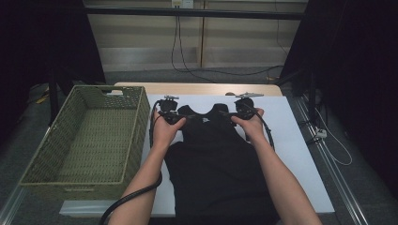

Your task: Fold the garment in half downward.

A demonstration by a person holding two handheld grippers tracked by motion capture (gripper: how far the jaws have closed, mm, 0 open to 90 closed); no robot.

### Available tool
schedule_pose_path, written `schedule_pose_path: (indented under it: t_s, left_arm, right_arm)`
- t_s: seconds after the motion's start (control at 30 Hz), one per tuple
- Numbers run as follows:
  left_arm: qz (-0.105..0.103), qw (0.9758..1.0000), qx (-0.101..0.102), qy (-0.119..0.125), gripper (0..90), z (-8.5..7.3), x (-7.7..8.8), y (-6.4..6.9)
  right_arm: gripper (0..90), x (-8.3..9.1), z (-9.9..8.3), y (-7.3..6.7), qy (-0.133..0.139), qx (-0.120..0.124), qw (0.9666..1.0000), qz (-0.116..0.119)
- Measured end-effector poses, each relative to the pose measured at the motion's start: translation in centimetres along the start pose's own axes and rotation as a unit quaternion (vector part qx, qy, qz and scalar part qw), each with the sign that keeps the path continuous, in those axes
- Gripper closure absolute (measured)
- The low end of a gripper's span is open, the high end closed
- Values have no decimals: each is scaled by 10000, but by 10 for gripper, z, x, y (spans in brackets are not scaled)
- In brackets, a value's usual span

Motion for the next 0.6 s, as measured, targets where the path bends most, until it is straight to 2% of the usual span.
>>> schedule_pose_path:
  t_s: [0.1,0.2,0.23,0.37,0.4,0.47,0.53,0.6]
  left_arm:
    - [31,10000,-40,-54,137,3,-2,-4]
    - [95,9999,50,58,142,6,-6,-9]
    - [84,9999,72,17,145,5,-7,-10]
    - [94,9998,138,53,148,5,-9,-14]
    - [114,9998,160,68,149,6,-9,-15]
    - [185,9997,162,-5,152,6,-9,-19]
    - [212,9996,170,22,155,6,-11,-21]
    - [277,9995,176,-14,161,5,-13,-24]
  right_arm:
    - [166,-9,1,2,-67,-80,9999,-38]
    - [243,-19,1,1,-89,-124,9999,-6]
    - [270,-23,-1,2,-111,-129,9998,-69]
    - [314,-41,-10,8,-483,-195,9980,-344]
    - [329,-45,-9,9,-390,-193,9986,-293]
    - [352,-48,-8,7,-401,-326,9983,-277]
    - [387,-53,-12,5,-520,-303,9977,-316]
    - [400,-58,-9,5,-390,-153,9984,-377]
Point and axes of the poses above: each handheld gripper's, and its own axes: x roughly backward along the jaws, z roughly out of its top, y roughly to its right, the point moved 10 cm from there along -x, roughly forward along the jaws, and after that the axes turned 14 degrees about -z, right-handed, at the moved point
